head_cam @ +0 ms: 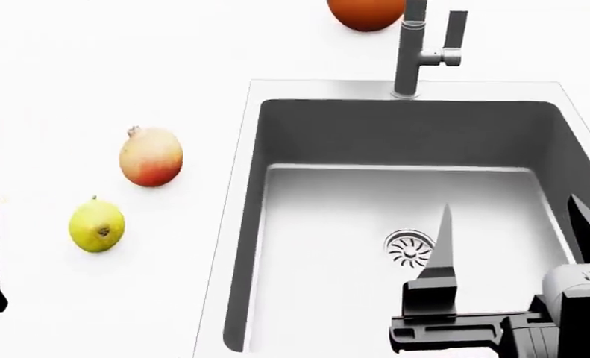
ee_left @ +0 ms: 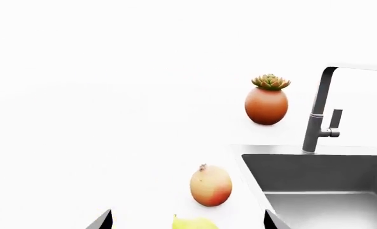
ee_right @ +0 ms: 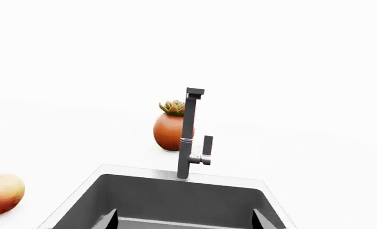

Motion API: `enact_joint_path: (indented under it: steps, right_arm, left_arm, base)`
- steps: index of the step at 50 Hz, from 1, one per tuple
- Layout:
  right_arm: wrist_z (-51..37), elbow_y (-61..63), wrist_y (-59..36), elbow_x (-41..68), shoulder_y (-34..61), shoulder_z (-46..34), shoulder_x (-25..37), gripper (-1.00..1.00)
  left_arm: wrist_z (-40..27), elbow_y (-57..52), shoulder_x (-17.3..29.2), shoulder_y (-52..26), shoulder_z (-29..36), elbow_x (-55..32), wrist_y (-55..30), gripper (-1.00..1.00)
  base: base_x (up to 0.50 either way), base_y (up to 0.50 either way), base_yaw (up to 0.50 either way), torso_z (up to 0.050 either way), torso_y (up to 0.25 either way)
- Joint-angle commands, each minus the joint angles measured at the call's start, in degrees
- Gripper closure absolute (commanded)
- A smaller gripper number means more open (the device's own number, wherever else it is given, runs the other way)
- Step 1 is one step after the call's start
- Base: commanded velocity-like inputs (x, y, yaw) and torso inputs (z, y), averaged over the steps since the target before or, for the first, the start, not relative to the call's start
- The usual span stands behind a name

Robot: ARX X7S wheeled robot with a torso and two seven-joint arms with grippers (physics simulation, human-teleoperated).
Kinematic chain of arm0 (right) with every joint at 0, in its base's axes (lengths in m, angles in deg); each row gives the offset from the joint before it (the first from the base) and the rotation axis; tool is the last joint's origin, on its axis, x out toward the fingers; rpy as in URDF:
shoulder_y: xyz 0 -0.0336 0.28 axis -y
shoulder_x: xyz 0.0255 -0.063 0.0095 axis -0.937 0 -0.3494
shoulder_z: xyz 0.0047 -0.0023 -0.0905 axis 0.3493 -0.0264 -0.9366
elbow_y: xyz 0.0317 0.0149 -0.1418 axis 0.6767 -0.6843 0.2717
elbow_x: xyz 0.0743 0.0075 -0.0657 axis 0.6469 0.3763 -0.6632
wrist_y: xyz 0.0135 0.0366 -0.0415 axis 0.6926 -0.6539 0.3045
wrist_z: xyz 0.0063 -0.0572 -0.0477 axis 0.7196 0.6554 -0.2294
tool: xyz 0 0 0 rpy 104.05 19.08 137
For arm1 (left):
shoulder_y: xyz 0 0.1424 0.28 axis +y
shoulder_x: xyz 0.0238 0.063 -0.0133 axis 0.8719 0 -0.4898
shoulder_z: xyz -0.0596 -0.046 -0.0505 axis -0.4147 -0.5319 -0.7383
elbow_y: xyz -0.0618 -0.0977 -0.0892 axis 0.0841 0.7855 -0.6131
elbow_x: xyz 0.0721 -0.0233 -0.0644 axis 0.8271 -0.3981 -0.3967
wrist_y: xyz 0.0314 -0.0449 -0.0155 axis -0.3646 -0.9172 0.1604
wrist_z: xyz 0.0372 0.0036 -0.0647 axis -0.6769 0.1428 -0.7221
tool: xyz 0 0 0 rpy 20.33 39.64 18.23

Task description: There is a mixed pile of frozen fruits and vegetables on the counter. Locate all the frozen vegetables and place the items in a bowl on the counter. Take all the frozen fruits and defrost them in a running sink.

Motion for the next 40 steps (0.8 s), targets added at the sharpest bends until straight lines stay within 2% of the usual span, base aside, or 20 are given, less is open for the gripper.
enact_joint_path:
  steps: [1,26,30,35,40]
  right_arm:
    - [-0.21,-0.08,0.26,-0.1,-0.25,0.19,0.09,-1.0]
    - [-0.35,0.17,1.39,-1.22,-1.19,0.72,0.49,-1.0]
    - [-0.87,0.21,0.65,-0.47,-0.84,0.51,0.53,-1.0]
    - [-1.31,0.46,0.55,0.91,-0.91,1.25,0.67,-1.0]
    - [-1.55,0.2,0.48,1.74,-0.95,1.48,0.54,-1.0]
  left_arm:
    - [-0.08,0.0,0.34,0.22,-0.24,-0.2,0.32,-1.0]
    - [-0.08,0.62,0.05,0.42,0.85,0.41,0.9,-1.0]
    - [-0.32,0.65,0.35,0.79,0.08,-0.83,0.91,-1.0]
    - [-0.24,0.54,0.71,0.5,1.85,-0.51,-0.12,-1.0]
    - [-0.62,0.82,0.37,0.57,0.89,-1.45,0.55,-1.0]
  base:
    - [0.12,0.5,0.0,0.0,0.0]
    - [0.33,0.43,0.0,0.0,0.0]
    - [0.34,0.14,0.0,0.0,0.002]
    - [0.0,0.0,0.0,0.0,0.0]
    - [0.0,0.0,0.0,0.0,0.0]
